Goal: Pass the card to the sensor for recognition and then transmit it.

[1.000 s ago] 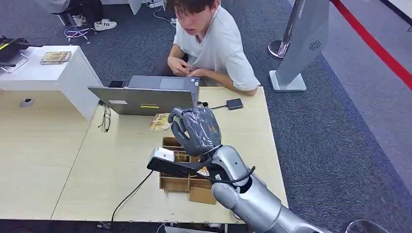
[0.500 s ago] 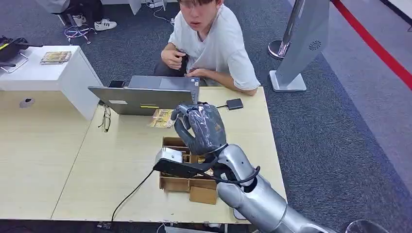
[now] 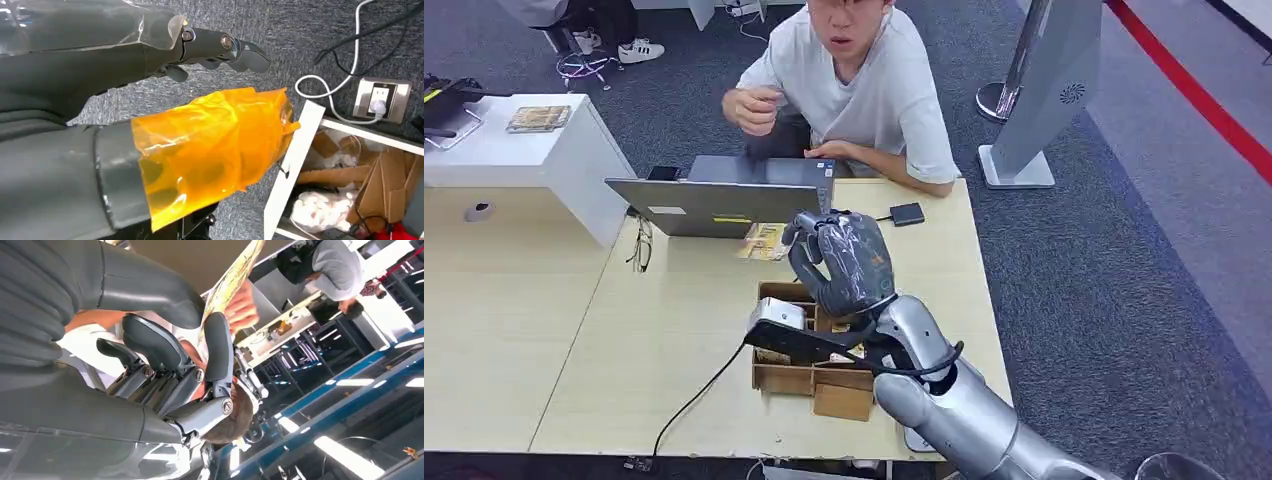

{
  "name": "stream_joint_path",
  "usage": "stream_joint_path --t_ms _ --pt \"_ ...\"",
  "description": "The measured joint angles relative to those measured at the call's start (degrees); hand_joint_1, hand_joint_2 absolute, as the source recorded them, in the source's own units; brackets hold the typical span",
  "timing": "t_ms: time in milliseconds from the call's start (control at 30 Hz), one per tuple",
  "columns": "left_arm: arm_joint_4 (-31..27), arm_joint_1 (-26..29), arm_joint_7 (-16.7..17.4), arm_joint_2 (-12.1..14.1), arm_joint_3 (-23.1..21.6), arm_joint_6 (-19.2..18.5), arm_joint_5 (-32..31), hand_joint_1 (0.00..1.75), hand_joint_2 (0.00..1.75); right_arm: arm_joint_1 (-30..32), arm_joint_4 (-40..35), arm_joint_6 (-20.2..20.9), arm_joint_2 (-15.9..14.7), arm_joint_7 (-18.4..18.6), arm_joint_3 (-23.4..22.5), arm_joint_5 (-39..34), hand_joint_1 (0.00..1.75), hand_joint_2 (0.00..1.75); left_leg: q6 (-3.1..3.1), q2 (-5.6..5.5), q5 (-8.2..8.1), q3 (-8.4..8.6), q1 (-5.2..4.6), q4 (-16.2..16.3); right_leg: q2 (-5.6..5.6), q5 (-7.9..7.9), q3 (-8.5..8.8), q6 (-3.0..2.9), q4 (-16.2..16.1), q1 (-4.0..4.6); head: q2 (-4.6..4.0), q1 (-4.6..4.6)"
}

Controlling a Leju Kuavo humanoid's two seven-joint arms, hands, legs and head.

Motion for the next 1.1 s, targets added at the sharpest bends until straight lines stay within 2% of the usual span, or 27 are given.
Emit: stream_joint_path --t_ms 233,567,867,1033,1100 --pt "-0.02 -0.19 0.66 -0.2 -0.02 0.0 -0.33 0.0 0.0 -1.3 0.65 0.98 -0.02 1.07 -0.92 0.26 1.75 1.75 0.0 0.0 0.0 -0.01 0.0 0.0 0.0 0.01 0.0 0.01 0.0 0.0 0.0 0.0" --pt "0.0 -0.99 1.01 -0.31 -0.09 -0.77 -1.31 0.0 0.0 -6.57 4.15 5.71 0.0 3.67 -1.36 2.29 1.75 1.75 0.01 -0.01 0.04 -0.01 0.0 0.01 -0.01 0.05 0.0 -0.05 0.0 0.0 0.0 0.0" --pt "0.0 -1.51 1.77 -0.46 -0.3 -0.74 -2.14 0.0 0.0 -9.32 6.3 8.11 0.5 5.58 -1.38 3.34 1.75 1.75 0.01 -0.01 0.05 -0.01 0.0 0.01 -0.01 0.06 0.0 -0.05 0.01 0.0 0.0 0.0" --pt "0.02 -1.51 1.46 -0.42 -0.63 -0.94 -2.25 0.0 0.0 -9.46 7.41 7.76 0.5 4.83 -1.38 3.32 1.75 1.75 0.01 -0.01 0.05 -0.01 0.0 0.01 -0.01 0.06 0.0 -0.05 0.01 0.0 0.0 0.0" --pt "0.04 -1.56 1.33 -0.44 -0.68 -1.01 -2.23 0.0 0.0 -9.47 7.8 7.8 0.59 4.81 -1.36 3.36 1.48 1.75 0.01 -0.02 0.05 -0.02 0.0 0.01 -0.03 0.06 0.0 -0.05 0.01 0.0 0.0 0.0"
